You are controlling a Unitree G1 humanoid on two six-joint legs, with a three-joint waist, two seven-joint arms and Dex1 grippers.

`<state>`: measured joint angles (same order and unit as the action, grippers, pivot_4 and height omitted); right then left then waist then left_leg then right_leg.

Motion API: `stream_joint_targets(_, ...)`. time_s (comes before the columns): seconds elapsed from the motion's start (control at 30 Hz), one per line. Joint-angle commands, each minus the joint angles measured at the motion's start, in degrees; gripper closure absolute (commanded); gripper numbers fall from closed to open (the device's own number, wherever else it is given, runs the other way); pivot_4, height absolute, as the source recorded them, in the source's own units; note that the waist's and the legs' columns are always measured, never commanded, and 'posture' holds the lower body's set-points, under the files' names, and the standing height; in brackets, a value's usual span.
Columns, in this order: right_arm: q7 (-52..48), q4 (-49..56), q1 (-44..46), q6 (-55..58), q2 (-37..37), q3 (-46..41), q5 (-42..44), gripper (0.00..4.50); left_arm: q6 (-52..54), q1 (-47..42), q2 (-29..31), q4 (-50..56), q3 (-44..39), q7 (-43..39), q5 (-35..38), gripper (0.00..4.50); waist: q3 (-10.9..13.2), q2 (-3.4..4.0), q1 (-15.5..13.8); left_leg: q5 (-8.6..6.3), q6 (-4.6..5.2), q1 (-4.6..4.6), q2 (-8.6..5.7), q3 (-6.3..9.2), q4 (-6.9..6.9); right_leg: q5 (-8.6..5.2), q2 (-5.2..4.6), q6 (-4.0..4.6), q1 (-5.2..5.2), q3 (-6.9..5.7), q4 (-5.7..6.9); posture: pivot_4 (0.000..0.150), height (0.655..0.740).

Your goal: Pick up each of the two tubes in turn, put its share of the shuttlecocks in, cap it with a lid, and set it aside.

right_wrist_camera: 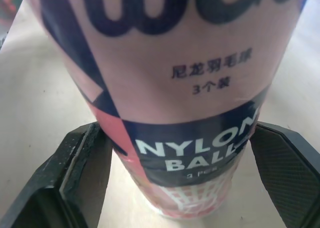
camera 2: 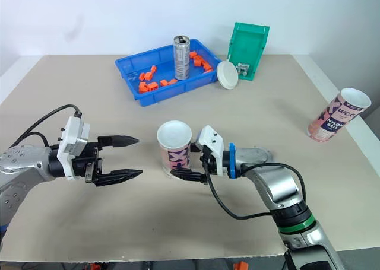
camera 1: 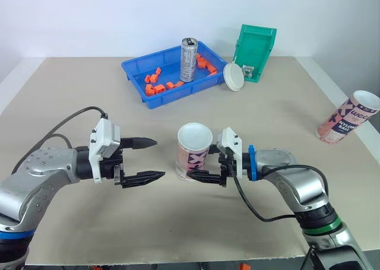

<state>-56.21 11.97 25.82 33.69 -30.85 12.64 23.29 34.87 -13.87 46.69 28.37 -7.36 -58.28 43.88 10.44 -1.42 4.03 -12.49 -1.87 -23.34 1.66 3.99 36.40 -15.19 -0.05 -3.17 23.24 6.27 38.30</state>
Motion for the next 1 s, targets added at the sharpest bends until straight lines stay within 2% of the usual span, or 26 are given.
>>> stream_joint_targets(0.03,-0.31,-0.17,2.09,-1.19,1.19,-0.44,0.39,0.00,0.34,-1.29,1.24,2.06,-1.85,0.56,0.99,0.08,0.00,0.00,0.00,0.00,0.00,0.00,0.00,0.00,0.00,0.00,0.00,0.00,0.00,0.00,0.00,0.150,0.7400)
stream_joint_targets(0.27,-0.50,-1.45,2.36,-1.65,2.14,-0.29,0.22,0.00,0.46,-2.84,1.01,1.26,-0.76,0.96,0.70,0.08,0.00,0.00,0.00,0.00,0.00,0.00,0.00,0.00,0.00,0.00,0.00,0.01,0.00,0.00,0.00,0.150,0.7400)
stream_joint_targets(0.3,-0.60,-1.52,2.26,-1.76,2.12,-0.28,0.17,0.24,0.41,-3.15,0.84,1.04,-0.41,0.97,0.53,0.02,0.00,0.00,0.00,0.00,0.00,0.00,0.00,0.00,0.00,0.01,0.00,0.02,0.00,0.00,0.00,0.150,0.7400)
stream_joint_targets(0.37,-0.25,-1.75,2.12,-1.29,1.80,-0.87,0.17,0.24,0.29,-3.93,0.43,0.56,0.36,0.97,0.20,0.02,0.00,0.00,0.00,0.00,0.00,0.00,0.00,0.00,0.00,0.14,0.00,0.24,0.00,0.00,0.00,0.150,0.7400)
stream_joint_targets(0.6,-1.04,0.28,1.63,0.54,-0.27,-4.70,3.40,0.24,-0.52,-8.23,-2.25,-2.41,3.59,0.00,-0.55,0.02,0.00,0.00,-0.03,0.02,-0.03,-0.02,-0.03,0.00,0.06,0.17,-0.01,0.18,-0.02,0.01,0.00,0.150,0.7400)
stream_joint_targets(0.83,-0.73,1.72,-0.89,0.27,-0.70,-2.78,2.16,0.24,-1.02,-9.06,-2.83,-3.98,4.53,-1.09,-1.79,0.02,0.00,0.00,0.09,0.02,-0.03,-0.01,-0.01,0.00,0.04,0.17,0.02,0.20,0.00,0.01,0.01,0.150,0.7400)
stream_joint_targets(0.93,-0.95,1.42,-1.08,-0.14,-0.87,-2.16,1.60,1.05,-1.29,-8.55,-2.29,-4.03,4.50,-1.54,-2.61,0.00,0.00,0.00,0.09,0.02,-0.03,-0.01,-0.01,0.00,0.05,0.17,0.02,0.19,-0.01,0.01,0.01,0.150,0.7400)
stream_joint_targets(1.0,-1.18,0.75,-0.77,-0.34,-1.02,-2.20,1.43,1.85,-1.23,-8.37,-2.25,-3.76,4.42,-1.62,-2.81,0.00,0.00,0.00,0.09,0.02,-0.03,-0.01,-0.01,0.00,0.06,0.17,0.02,0.17,-0.02,0.01,0.01,0.150,0.7400)
